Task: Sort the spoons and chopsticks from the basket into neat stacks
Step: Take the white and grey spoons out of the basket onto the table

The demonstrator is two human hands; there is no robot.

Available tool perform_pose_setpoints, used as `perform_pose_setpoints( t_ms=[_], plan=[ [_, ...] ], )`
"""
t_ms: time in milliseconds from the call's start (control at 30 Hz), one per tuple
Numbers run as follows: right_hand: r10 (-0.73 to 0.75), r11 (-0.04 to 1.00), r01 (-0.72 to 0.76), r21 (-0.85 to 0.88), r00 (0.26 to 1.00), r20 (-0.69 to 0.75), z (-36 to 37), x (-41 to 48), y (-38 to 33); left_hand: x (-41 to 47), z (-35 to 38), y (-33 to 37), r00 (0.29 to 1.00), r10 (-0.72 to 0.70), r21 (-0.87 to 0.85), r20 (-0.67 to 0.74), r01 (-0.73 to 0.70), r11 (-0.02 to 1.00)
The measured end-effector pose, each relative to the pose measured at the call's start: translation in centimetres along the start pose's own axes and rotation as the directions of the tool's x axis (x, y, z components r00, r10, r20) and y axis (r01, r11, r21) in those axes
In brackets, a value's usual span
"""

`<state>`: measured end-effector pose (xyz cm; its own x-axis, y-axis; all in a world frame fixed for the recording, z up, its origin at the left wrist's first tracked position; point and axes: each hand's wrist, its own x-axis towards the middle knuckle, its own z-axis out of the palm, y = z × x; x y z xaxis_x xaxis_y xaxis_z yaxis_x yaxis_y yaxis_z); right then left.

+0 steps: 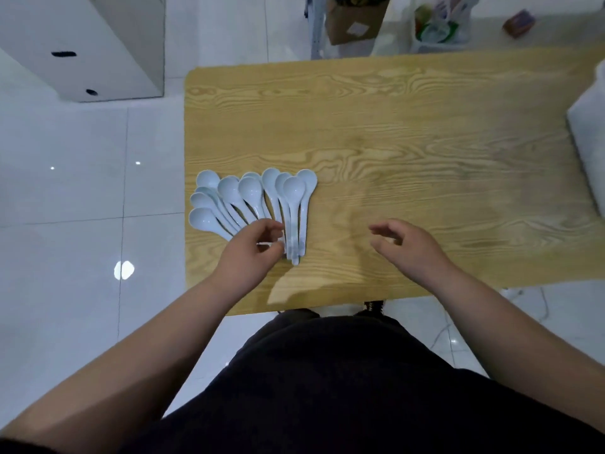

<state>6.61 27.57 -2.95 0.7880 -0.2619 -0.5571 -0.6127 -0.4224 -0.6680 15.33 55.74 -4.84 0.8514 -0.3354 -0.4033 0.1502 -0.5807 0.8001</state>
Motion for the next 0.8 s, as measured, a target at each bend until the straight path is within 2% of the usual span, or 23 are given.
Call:
perform_pose_setpoints(
  t_ms=[100,233,567,800],
  plan=[
    [0.030,0.989,-0.015,0.148,0.994,-0.104,-2.3,-4.9,3.2,-0.9,3.3,2.6,0.985,0.053,-0.022,0.162,-0.050,0.999],
    [0.110,0.958,-0.027,0.285,0.953,-0.281,-5.2,-10.6,8.7,-1.7,8.9,7.4,0.954,0.136,0.005,0.267,-0.142,0.990],
    [0.242,0.905,-0.058,0.421,0.885,-0.398,-15.9,-22.6,25.8,-5.2,29.2,19.3,0.859,0.280,0.108,0.429,-0.357,0.928],
    [0.268,0.887,-0.011,0.462,0.827,-0.495,-25.3,-25.0,33.7,-7.7,40.0,24.1,0.824,0.256,0.146,0.505,-0.374,0.916]
  ],
)
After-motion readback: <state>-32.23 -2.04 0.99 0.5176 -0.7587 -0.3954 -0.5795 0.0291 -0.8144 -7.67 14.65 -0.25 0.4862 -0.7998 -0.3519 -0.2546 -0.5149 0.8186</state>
